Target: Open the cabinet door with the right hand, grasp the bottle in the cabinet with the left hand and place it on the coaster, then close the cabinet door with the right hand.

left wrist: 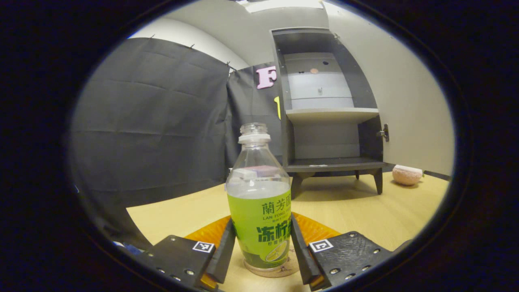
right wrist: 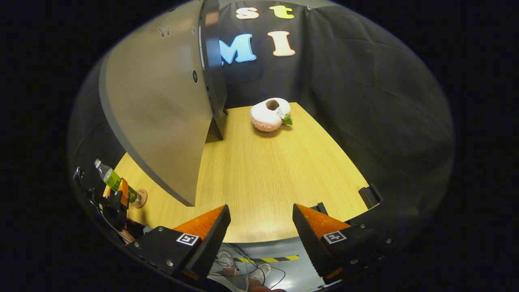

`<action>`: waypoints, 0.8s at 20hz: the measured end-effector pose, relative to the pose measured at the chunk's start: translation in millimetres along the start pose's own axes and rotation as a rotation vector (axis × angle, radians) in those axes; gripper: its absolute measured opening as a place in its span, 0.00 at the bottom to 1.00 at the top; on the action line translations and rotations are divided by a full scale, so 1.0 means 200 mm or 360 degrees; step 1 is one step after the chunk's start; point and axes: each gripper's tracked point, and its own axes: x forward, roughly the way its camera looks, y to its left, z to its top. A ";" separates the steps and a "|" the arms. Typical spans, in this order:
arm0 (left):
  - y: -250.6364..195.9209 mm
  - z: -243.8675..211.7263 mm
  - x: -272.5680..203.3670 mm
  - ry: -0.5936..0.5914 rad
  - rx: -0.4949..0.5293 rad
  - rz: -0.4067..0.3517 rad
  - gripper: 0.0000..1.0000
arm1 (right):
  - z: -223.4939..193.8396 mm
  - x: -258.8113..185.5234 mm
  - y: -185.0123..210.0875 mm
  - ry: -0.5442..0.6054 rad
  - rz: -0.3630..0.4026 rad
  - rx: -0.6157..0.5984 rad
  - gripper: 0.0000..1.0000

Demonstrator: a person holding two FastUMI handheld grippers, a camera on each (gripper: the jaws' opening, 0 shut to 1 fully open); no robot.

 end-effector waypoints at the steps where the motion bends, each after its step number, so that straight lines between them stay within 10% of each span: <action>1: -0.01 -0.01 0.00 0.0005 0.0009 -0.0004 0.69 | 0.01 0.00 0.01 -0.0014 0.0010 -0.0013 0.95; 16: 0.04 0.29 -0.02 -0.0059 -0.0051 0.0046 0.77 | -0.01 0.01 0.11 -0.0020 0.0165 -0.0010 0.95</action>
